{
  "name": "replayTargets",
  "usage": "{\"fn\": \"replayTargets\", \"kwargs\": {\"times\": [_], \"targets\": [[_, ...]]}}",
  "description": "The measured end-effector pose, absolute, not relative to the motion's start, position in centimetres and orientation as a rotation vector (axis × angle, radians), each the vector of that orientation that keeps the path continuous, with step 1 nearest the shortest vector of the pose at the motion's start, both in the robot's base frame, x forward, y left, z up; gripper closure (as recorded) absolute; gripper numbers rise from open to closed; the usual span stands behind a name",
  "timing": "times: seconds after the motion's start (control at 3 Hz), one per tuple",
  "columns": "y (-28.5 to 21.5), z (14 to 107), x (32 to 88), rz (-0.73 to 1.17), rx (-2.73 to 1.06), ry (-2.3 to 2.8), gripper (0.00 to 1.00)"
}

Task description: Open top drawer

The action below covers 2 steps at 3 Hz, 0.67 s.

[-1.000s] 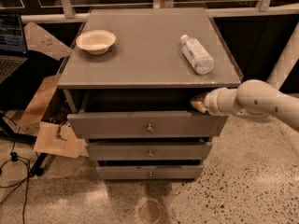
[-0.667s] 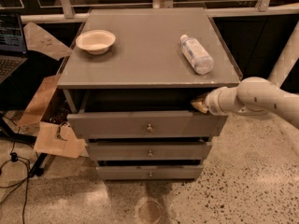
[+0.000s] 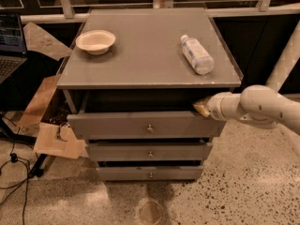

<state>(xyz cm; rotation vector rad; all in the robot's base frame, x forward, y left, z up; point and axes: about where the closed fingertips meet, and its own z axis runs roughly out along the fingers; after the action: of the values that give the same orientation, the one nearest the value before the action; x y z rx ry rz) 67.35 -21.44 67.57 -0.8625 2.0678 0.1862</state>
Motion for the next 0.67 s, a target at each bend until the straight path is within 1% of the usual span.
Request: {"fn": "replayTargets", "kwargs": {"times": [0.33,0.67], "targets": [[-21.83,66.72,66.26,0.212,-0.834,2.093,1.00],[-21.81,67.14,66.35,0.212,-0.834,2.093,1.00]]}}
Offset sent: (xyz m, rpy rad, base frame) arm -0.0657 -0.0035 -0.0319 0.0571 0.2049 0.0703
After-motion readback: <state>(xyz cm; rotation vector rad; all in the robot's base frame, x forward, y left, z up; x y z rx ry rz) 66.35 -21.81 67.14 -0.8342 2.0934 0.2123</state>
